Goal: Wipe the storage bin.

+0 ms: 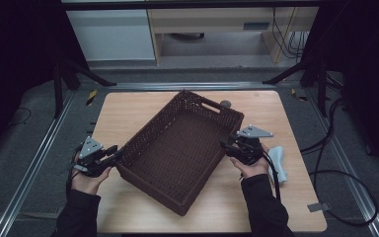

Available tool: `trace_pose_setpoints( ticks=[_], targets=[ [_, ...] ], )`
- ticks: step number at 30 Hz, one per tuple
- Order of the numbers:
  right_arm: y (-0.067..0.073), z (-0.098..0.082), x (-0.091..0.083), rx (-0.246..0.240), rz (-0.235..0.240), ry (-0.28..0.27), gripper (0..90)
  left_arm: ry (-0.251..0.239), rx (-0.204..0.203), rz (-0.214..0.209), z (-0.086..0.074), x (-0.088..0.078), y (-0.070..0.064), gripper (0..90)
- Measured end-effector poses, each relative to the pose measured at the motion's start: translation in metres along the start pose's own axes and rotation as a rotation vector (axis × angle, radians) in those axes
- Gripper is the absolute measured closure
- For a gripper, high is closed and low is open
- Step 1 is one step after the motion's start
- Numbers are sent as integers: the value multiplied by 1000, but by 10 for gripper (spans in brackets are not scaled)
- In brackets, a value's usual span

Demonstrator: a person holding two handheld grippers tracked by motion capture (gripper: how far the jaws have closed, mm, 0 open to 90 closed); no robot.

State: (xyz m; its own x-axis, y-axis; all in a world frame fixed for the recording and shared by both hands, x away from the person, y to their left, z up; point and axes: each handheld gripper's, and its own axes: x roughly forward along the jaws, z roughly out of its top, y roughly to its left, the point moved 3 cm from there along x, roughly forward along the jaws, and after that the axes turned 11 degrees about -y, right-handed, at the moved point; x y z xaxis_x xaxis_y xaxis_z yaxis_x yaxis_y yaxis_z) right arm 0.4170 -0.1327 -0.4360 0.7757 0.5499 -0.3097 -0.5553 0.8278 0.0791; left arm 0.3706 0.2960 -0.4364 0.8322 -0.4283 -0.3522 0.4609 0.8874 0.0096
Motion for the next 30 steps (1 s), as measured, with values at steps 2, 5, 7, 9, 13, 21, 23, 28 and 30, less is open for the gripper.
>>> trace_pose_setpoints(
  ticks=[2, 5, 7, 9, 13, 21, 23, 28, 30],
  targets=[
    [2, 2, -4, 0, 17, 17, 561, 1, -4, 7, 1, 3, 3, 711],
    [1, 6, -5, -26, -15, -1, 549, 3, -15, 14, 1, 9, 7, 715],
    [-2, 7, -4, -27, -39, -15, 537, 4, -18, 25, 1, 11, 9, 718],
    [-5, 6, -2, -32, -60, -11, 538, 4, -22, 32, 1, 11, 10, 710],
    [-8, 1, -2, -4, -51, -11, 561, -23, -32, 24, 1, 2, 9, 647],
    [-5, 2, -8, 8, -31, 6, 575, -13, -41, 33, 3, 2, 16, 723],
    [-5, 4, -10, -5, -32, 0, 567, -7, -43, 36, 4, 6, 18, 737],
    [-13, 4, -7, -12, -82, -12, 557, -8, -62, 62, 8, 16, 27, 732],
    [-14, 2, -8, -14, -81, -9, 549, -9, -67, 73, 9, 19, 30, 717]
  ],
)
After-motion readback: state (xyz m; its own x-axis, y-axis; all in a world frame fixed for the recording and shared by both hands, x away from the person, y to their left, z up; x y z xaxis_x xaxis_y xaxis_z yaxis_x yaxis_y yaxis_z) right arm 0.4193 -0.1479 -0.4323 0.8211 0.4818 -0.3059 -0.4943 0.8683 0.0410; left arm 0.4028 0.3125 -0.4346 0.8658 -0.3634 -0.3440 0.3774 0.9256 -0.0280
